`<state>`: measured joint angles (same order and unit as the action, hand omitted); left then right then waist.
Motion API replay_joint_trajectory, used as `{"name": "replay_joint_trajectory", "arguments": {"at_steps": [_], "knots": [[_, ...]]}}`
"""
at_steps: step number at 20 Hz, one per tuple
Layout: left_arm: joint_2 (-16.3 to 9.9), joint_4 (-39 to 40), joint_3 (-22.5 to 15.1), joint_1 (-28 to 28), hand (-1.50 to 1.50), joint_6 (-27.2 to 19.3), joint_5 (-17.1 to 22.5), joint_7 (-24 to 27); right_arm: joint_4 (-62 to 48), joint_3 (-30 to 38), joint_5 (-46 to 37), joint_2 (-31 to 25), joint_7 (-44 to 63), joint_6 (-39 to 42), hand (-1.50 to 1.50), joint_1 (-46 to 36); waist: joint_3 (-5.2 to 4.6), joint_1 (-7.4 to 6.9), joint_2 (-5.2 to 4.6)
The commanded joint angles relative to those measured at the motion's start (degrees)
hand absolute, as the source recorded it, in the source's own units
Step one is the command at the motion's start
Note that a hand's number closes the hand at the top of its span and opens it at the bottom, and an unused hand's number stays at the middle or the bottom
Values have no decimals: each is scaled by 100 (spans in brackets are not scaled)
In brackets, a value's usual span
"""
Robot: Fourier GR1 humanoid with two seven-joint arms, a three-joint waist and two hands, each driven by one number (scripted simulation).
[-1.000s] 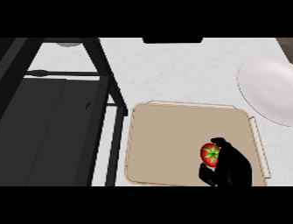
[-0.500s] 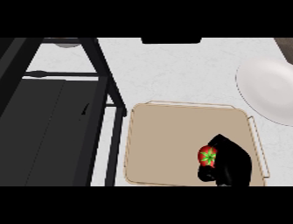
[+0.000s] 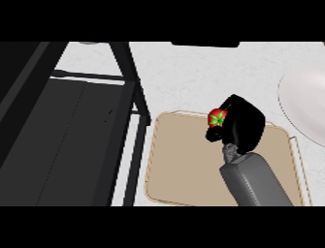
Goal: Pick the tomato from the tray and place it in the plate
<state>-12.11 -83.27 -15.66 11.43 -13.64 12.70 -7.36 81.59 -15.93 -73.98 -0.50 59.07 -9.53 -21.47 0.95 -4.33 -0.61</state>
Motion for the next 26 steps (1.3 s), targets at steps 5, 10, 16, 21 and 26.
{"name": "replay_joint_trajectory", "arguments": {"at_steps": [5,10,16,21,26], "knots": [[-19,389,-119,-549,0,213,172,-348,-935,584,-984,48,849,-1533,150,-1523,-91,-65,-69],[-134,381,39,-675,0,260,257,-443,-948,1255,-1414,48,1088,-2139,150,-1739,-93,121,-24],[-66,349,166,-794,0,203,258,-275,-1009,1916,-1431,47,647,-3458,150,-1452,-86,262,-27],[-159,218,174,-882,0,342,266,-348,-1552,2633,-1519,-167,270,-3900,150,-1528,-89,282,-26],[-171,148,139,-1170,0,379,222,-204,-1795,3133,-1461,-725,-142,-4741,150,-849,-81,329,-39]]}}
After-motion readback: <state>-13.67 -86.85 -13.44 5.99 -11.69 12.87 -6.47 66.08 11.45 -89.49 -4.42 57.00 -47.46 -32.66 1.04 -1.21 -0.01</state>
